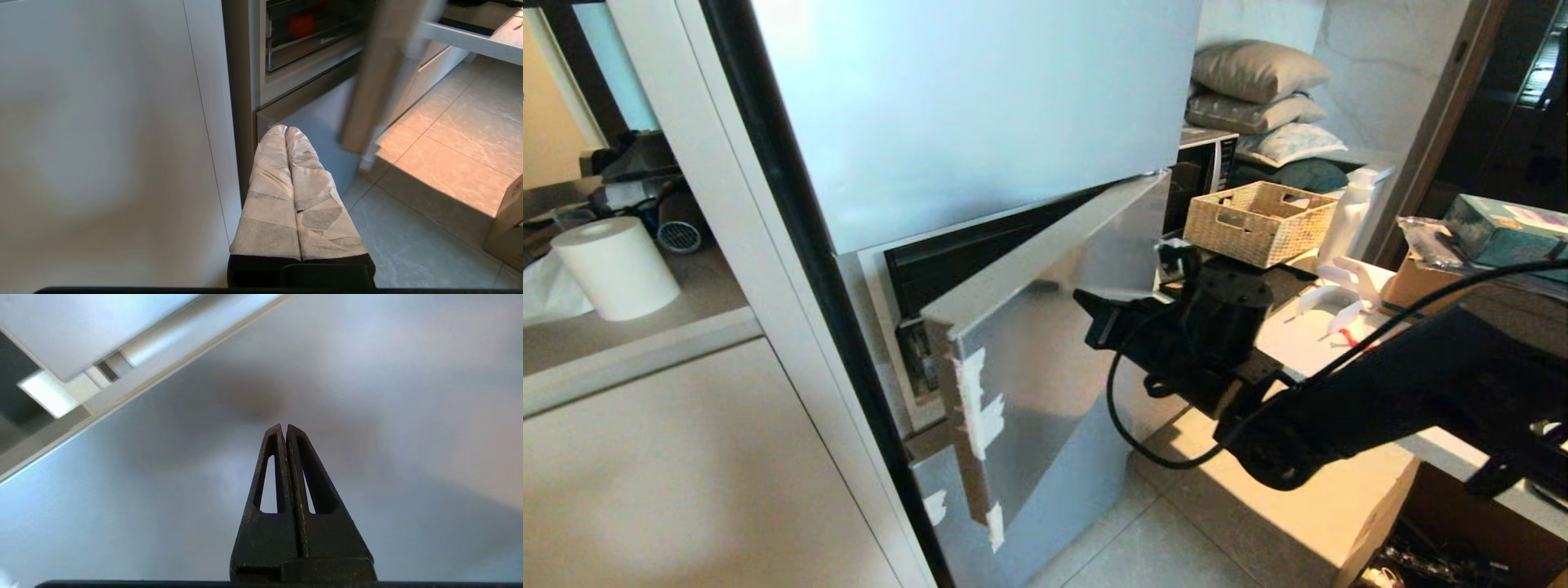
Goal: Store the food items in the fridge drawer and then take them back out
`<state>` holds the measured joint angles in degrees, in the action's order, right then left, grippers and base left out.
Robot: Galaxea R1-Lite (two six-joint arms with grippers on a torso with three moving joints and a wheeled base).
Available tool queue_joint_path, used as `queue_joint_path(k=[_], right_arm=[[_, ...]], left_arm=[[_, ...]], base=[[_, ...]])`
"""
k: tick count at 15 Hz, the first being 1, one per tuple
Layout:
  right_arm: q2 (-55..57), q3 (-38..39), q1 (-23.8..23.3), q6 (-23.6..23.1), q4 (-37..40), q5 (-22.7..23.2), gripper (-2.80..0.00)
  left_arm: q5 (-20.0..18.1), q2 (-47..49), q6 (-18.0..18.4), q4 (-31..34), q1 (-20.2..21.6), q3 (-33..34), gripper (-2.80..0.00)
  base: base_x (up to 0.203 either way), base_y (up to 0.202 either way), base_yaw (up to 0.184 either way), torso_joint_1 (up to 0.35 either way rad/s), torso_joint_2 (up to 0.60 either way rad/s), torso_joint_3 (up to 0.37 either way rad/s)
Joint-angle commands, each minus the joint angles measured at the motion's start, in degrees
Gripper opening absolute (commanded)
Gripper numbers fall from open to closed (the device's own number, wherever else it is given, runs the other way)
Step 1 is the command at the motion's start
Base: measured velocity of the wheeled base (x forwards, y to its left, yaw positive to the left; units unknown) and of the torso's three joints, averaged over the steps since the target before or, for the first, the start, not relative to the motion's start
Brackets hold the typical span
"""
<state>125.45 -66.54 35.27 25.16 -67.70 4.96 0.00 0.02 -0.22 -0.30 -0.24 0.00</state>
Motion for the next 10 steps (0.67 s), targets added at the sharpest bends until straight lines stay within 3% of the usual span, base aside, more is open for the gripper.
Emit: queue_joint_path(k=[1,7,10], right_arm=[[7.26,-7.77,1.93,0.12,-0.25,0.26,-2.8],[7.69,-9.18,2.04,0.85,-0.45,1.53,-2.8],[12.65,-18.58,2.05,1.24,-0.48,3.22,-2.8]], left_arm=[[0.0,-0.11,0.04,-0.05,-0.02,0.09,-2.8],[0.0,-0.11,-0.04,-0.05,-0.02,0.09,-2.8],[0.0,-0.2,-0.04,-0.05,-0.02,0.09,-2.8]], base=[[0.0,0.0,0.0,0.0,0.0,0.0],[0.0,0.0,0.0,0.0,0.0,0.0],[0.0,0.0,0.0,0.0,0.0,0.0]])
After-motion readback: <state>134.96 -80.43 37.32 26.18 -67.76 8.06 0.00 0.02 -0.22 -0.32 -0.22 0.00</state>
